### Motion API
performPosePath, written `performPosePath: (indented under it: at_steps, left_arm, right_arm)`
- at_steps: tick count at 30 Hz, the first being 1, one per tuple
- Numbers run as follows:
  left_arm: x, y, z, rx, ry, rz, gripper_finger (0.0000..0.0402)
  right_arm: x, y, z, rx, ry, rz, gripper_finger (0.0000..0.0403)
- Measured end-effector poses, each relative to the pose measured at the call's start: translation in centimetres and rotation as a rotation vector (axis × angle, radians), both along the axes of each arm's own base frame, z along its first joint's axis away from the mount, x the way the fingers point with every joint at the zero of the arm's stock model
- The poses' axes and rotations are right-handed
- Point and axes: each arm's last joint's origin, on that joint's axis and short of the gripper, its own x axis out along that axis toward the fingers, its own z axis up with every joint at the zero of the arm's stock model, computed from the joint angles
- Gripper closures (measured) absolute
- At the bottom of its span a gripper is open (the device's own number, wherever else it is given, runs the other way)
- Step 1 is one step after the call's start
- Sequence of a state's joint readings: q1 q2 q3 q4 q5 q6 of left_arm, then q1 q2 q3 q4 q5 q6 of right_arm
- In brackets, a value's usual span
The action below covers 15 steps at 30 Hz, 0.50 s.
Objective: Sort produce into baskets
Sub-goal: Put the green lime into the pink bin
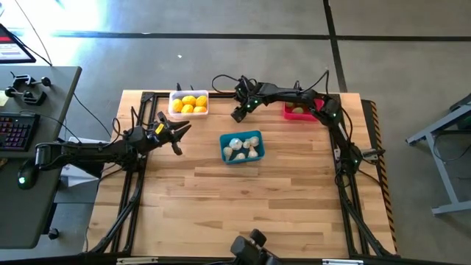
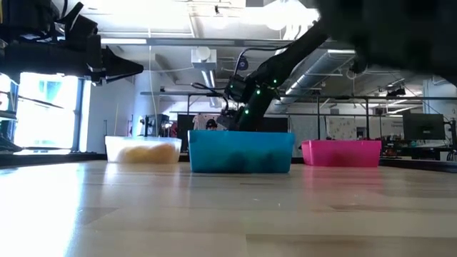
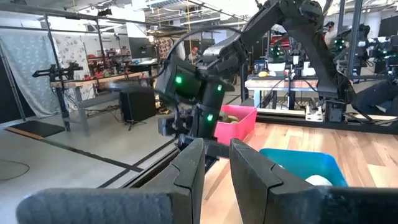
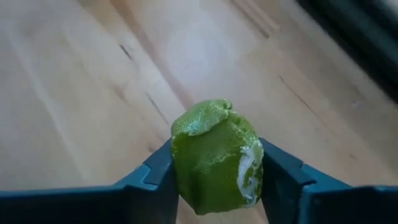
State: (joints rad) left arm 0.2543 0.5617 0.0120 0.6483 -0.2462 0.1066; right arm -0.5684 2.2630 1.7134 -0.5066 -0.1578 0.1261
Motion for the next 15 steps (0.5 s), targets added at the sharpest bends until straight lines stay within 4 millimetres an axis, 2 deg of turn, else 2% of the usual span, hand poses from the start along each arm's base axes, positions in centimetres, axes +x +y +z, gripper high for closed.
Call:
performPosePath:
  at_steps: [3, 6, 12, 15]
  left_arm:
    - [0.0, 0.0, 0.0, -0.001, 0.0, 0.0, 0.0339]
    - [0.0, 0.0, 0.0, -0.001, 0.002, 0.0, 0.0339]
    - [0.0, 0.0, -0.1, -0.002, 0.014, 0.0, 0.0339]
    - [-0.2, 0.0, 0.1, 0.002, -0.002, 0.0, 0.0339]
  right_arm:
    - [-0.6, -0.4, 1.9, -0.019, -0.029, -0.015, 0.0263]
    - [-1.8, -0.8, 4.6, -0.058, -0.028, -0.05, 0.0261]
    - [-6.4, -0.5, 10.4, -0.108, 0.091, -0.135, 0.0259]
    - [-9.5, -0.1, 11.6, -0.07, 0.156, -0.184, 0.0262]
